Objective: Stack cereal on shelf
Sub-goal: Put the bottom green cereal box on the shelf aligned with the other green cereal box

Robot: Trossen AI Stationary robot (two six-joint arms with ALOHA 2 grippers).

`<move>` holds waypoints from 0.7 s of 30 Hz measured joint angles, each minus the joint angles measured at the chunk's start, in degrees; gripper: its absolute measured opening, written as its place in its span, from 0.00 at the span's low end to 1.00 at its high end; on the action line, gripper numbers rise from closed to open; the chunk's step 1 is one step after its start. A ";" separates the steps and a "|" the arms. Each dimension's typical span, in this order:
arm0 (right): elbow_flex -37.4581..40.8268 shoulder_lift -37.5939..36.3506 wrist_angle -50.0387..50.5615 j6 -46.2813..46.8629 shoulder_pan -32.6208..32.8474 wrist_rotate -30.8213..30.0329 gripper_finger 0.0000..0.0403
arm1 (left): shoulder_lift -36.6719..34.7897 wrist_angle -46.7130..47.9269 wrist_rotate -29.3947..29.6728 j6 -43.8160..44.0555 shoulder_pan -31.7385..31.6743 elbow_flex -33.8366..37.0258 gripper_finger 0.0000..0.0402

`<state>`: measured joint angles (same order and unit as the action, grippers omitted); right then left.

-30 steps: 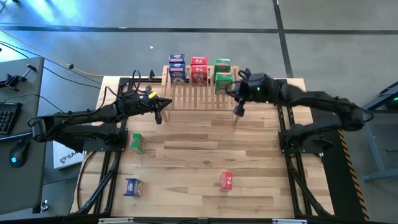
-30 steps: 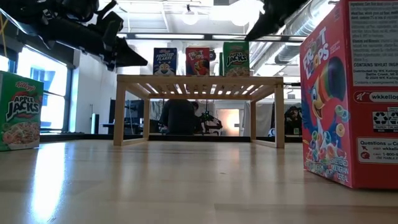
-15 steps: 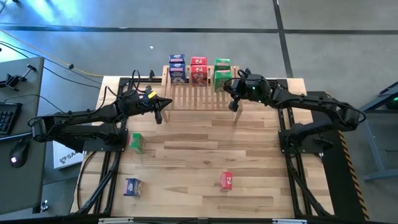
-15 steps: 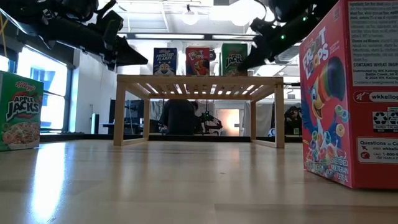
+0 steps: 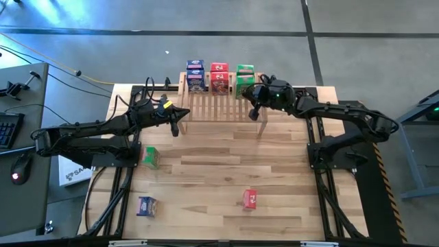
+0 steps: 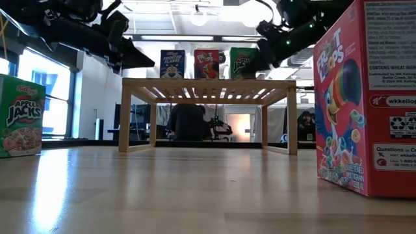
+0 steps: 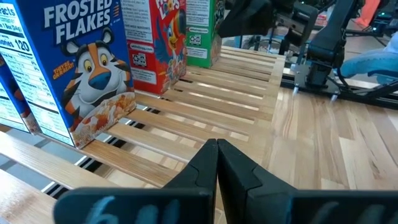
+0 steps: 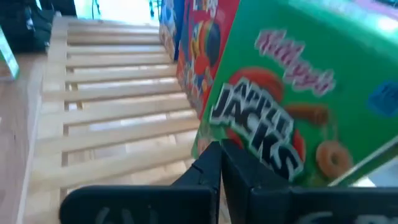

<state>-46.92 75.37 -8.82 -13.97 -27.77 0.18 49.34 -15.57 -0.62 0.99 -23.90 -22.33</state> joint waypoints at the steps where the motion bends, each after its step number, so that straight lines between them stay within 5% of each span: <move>1: 0.00 0.00 -0.44 0.15 0.00 0.18 0.00 | 0.00 0.00 -0.02 0.02 -0.01 0.00 0.00; 21: -0.04 -2.52 -2.35 1.50 3.26 -2.87 0.00 | 0.00 0.49 -1.10 4.32 -0.02 0.00 0.00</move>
<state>-46.96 72.85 -11.17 -12.47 -24.51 -2.69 49.34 -15.08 -1.72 5.31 -23.92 -22.33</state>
